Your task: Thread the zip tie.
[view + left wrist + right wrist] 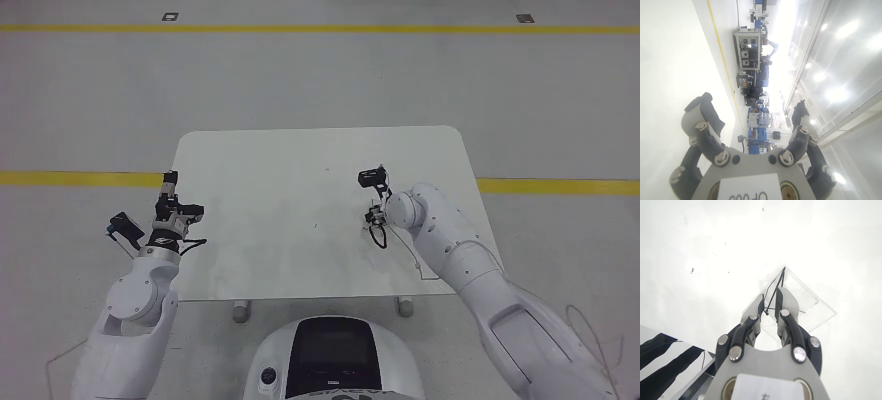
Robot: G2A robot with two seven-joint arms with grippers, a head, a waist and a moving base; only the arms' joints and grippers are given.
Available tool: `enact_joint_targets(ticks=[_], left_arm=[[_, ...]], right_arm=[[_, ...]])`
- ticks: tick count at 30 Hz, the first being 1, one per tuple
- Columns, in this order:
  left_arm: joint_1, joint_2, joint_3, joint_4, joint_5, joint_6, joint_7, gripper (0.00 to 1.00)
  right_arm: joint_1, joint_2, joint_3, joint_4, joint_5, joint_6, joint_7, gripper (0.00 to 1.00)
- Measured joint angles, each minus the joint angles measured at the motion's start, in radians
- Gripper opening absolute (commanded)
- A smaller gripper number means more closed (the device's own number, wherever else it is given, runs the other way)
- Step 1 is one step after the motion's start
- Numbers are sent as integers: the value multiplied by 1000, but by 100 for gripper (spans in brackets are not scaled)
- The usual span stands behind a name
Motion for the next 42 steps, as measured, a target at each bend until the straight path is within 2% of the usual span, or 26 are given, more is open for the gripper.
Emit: enact_joint_targets(ticks=[6, 10, 12, 13, 21, 26, 36, 42], left_arm=[[0, 0, 0, 0, 0, 0, 0, 100], [0, 0, 0, 0, 0, 0, 0, 100], [0, 0, 0, 0, 0, 0, 0, 100], [0, 0, 0, 0, 0, 0, 0, 100], [0, 0, 0, 0, 0, 0, 0, 100], [0, 0, 0, 0, 0, 0, 0, 100], [0, 0, 0, 0, 0, 0, 0, 100], [0, 0, 0, 0, 0, 0, 0, 100]], right_arm=[[5, -8, -7, 23, 3, 8, -16, 21], [8, -12, -6, 34, 14, 1, -26, 15], [9, -14, -6, 41, 22, -7, -33, 9], [10, -15, -6, 46, 26, -10, -36, 1], [20, -18, 8, 79, 45, -29, -76, 0], [-8, -4, 42, 38, 46, -46, -101, 0], [-108, 38, 152, -92, 100, -117, -124, 0], [-143, 52, 199, -111, 157, -174, -129, 0]])
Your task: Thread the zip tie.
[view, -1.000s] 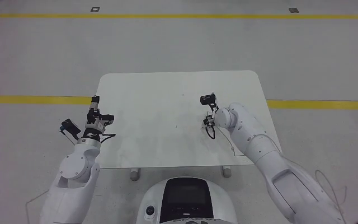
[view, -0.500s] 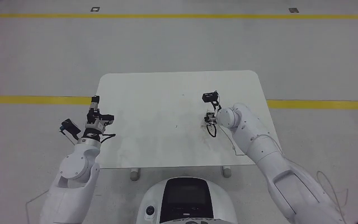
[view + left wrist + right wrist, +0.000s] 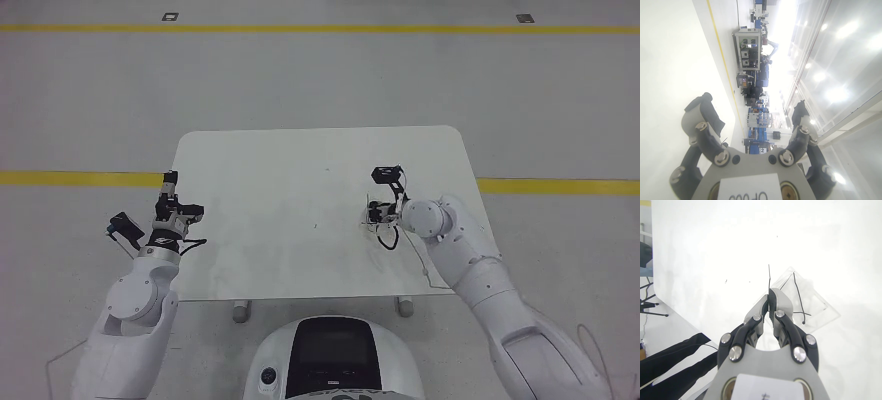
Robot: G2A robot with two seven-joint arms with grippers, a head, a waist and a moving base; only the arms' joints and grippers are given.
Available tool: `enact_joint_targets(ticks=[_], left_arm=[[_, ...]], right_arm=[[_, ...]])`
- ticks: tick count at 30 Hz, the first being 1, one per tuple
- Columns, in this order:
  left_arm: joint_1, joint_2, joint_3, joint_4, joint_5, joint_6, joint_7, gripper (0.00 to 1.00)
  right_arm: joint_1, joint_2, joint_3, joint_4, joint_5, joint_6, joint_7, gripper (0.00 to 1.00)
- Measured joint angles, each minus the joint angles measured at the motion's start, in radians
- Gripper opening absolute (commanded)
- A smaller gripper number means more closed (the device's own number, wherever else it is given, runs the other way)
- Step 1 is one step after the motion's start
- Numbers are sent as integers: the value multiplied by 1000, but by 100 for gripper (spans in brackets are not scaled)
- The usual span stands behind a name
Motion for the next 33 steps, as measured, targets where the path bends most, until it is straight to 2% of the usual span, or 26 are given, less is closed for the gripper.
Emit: enact_joint_targets(ticks=[7, 15, 18, 23, 33], left_arm=[[0, 0, 0, 0, 0, 0, 0, 100], [0, 0, 0, 0, 0, 0, 0, 100], [0, 0, 0, 0, 0, 0, 0, 100], [0, 0, 0, 0, 0, 0, 0, 100], [0, 0, 0, 0, 0, 0, 0, 100]], right_arm=[[-13, 9, 40, 12, 85, -67, -5, 0], [-4, 11, 31, 17, 63, -55, 18, 0], [-21, 12, 31, 3, 60, -65, -19, 0], [-42, 16, 45, 2, 103, -114, -61, 0], [-58, 32, 86, 24, 198, -227, -61, 0]])
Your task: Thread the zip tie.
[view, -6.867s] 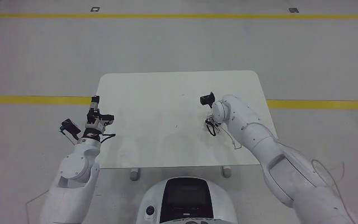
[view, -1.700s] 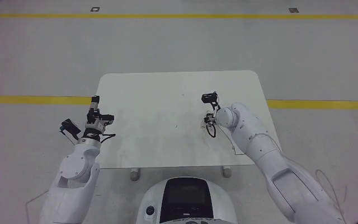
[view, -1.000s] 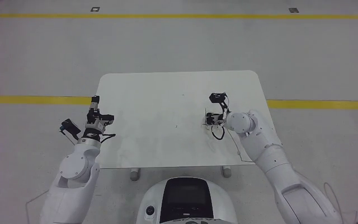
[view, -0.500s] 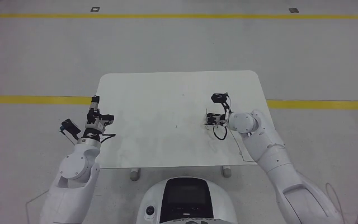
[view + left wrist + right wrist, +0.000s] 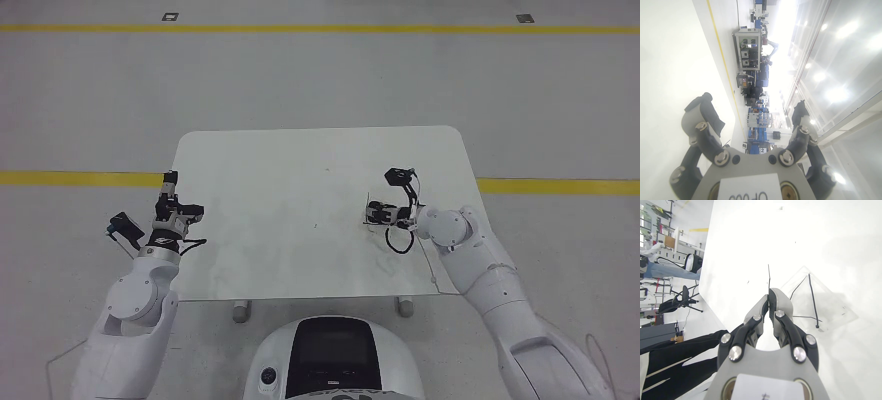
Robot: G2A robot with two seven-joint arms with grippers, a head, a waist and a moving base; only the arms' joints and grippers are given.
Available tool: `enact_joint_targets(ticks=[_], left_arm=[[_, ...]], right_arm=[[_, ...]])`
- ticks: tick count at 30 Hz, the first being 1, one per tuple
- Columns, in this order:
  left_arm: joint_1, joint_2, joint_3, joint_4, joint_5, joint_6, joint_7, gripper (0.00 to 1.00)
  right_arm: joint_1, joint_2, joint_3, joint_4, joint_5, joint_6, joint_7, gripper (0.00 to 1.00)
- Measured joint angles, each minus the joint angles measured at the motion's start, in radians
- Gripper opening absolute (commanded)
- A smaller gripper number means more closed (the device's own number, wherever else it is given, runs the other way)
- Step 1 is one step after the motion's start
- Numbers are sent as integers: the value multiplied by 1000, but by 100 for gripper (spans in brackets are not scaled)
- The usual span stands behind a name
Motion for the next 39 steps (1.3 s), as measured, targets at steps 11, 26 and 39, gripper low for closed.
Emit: enact_joint_targets(ticks=[11, 26, 39], left_arm=[[0, 0, 0, 0, 0, 0, 0, 100], [0, 0, 0, 0, 0, 0, 0, 100], [0, 0, 0, 0, 0, 0, 0, 100]], right_arm=[[-21, 26, 11, -30, 120, 1, 26, 0], [-42, 54, 28, -81, 286, 1, 62, 0], [-90, 72, 93, -175, 571, 1, 200, 0]])
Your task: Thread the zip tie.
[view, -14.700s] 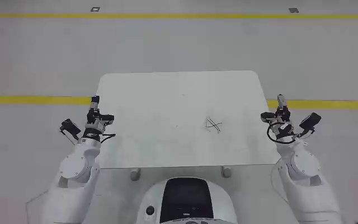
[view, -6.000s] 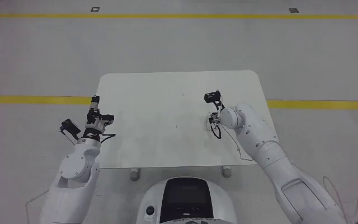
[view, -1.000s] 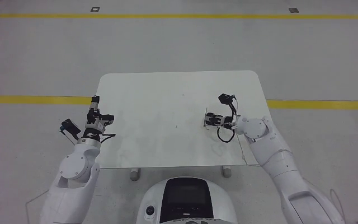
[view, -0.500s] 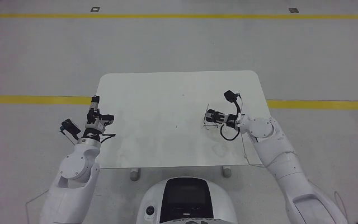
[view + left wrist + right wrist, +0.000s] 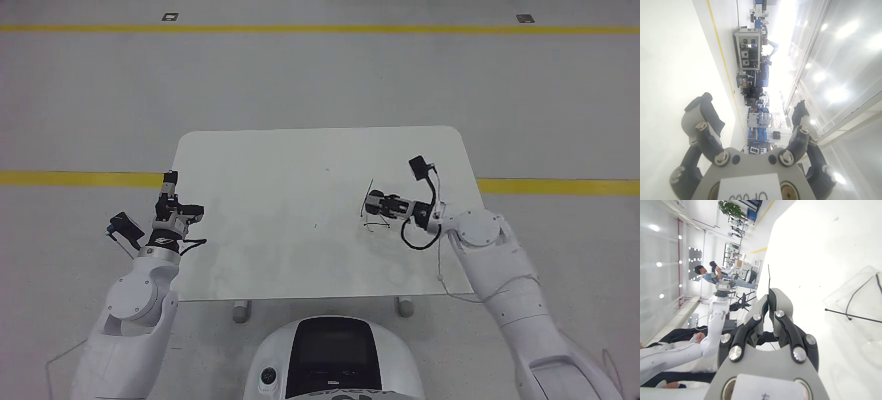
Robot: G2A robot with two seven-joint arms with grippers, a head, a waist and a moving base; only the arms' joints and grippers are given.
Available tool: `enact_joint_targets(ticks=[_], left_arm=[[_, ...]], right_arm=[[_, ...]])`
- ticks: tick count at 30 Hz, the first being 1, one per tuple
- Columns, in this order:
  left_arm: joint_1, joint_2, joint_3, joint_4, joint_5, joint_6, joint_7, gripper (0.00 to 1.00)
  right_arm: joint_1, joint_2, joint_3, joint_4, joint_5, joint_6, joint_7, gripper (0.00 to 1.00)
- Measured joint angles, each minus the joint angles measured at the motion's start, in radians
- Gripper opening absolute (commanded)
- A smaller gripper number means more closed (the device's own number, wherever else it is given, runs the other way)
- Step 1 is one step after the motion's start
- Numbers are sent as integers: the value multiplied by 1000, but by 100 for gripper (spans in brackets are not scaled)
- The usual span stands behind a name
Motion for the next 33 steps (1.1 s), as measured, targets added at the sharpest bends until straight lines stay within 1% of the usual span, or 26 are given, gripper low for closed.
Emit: enact_joint_targets(ticks=[5, 10, 19, 28, 29, 32, 33], left_arm=[[0, 0, 0, 0, 0, 0, 0, 100], [0, 0, 0, 0, 0, 0, 0, 100], [0, 0, 0, 0, 0, 0, 0, 100], [0, 0, 0, 0, 0, 0, 0, 100], [0, 0, 0, 0, 0, 0, 0, 100], [0, 0, 0, 0, 0, 0, 0, 100], [0, 0, 0, 0, 0, 0, 0, 100]], right_arm=[[-1, 1, 23, -4, 107, 0, 66, 0], [4, -6, 48, 8, 202, 0, 141, 0], [4, -22, 78, 10, 198, 0, 168, 0], [2, -23, 84, 9, 195, 0, 168, 0], [-1, -23, 82, 6, 197, 6, 162, 0], [-7, -26, 72, -14, 229, 66, 113, 0], [-5, -28, 69, -15, 255, 98, 100, 0]])
